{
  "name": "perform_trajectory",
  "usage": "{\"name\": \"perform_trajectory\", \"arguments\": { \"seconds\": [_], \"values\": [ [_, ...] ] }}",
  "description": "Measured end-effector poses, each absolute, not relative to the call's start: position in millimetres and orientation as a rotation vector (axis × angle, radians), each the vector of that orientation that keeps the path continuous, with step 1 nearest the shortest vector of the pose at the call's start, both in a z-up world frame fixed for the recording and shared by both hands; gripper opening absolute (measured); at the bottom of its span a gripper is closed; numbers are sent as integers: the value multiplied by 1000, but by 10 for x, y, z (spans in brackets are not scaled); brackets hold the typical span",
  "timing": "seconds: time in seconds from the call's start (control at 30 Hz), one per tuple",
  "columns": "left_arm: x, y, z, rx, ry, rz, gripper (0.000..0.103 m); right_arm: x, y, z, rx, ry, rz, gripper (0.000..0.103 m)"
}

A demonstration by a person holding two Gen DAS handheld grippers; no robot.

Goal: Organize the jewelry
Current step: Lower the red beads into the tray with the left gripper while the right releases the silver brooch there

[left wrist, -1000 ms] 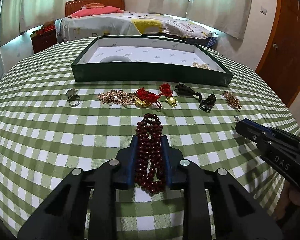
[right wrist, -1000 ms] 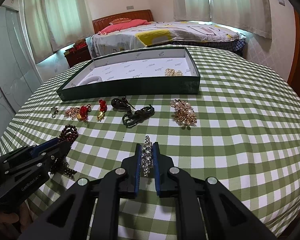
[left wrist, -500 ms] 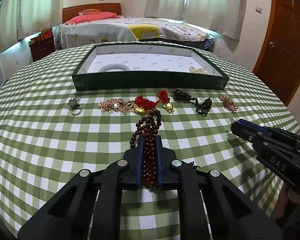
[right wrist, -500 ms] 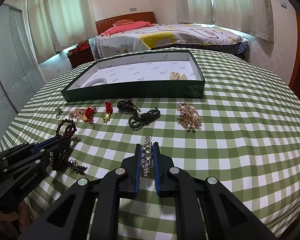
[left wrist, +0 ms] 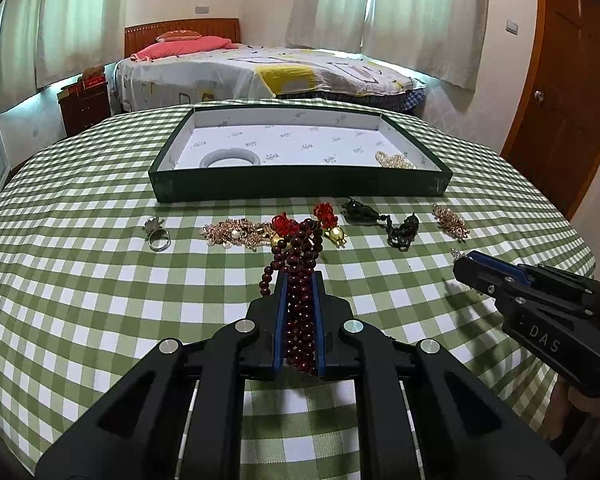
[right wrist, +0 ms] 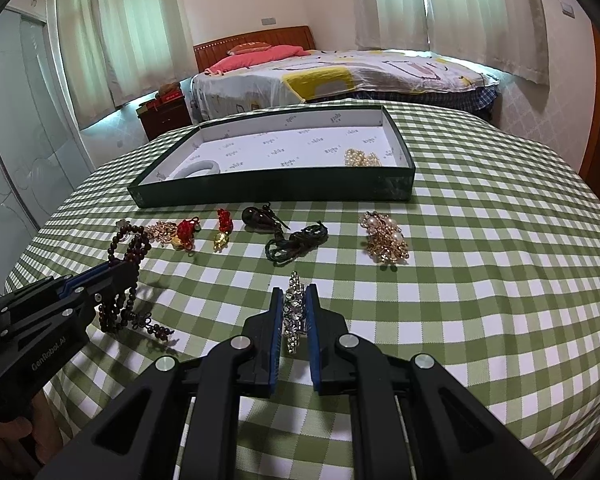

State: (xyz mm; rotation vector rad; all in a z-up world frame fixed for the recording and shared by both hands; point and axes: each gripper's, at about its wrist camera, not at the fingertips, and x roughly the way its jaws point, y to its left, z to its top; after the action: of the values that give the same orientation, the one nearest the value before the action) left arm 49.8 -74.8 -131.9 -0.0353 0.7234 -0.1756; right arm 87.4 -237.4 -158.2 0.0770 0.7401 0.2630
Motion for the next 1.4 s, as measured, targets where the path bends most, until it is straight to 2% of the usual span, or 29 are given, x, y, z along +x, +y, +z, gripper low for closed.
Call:
{"name": "perform_trajectory", "arguments": {
  "seconds": [0.47, 1.03, 1.4],
  "values": [
    [726, -710, -1039, -52, 666, -184, 11, 1053, -2288, -1248, 70, 672, 282, 12],
    [1784, -869, -550, -104, 575, -189, 11, 2020, -2203, -717, 80, 542, 290, 12],
    [2456, -1026, -1233, -83, 773, -155, 11, 2645, -2181, -1378, 74, 742, 273, 12]
  ]
}}
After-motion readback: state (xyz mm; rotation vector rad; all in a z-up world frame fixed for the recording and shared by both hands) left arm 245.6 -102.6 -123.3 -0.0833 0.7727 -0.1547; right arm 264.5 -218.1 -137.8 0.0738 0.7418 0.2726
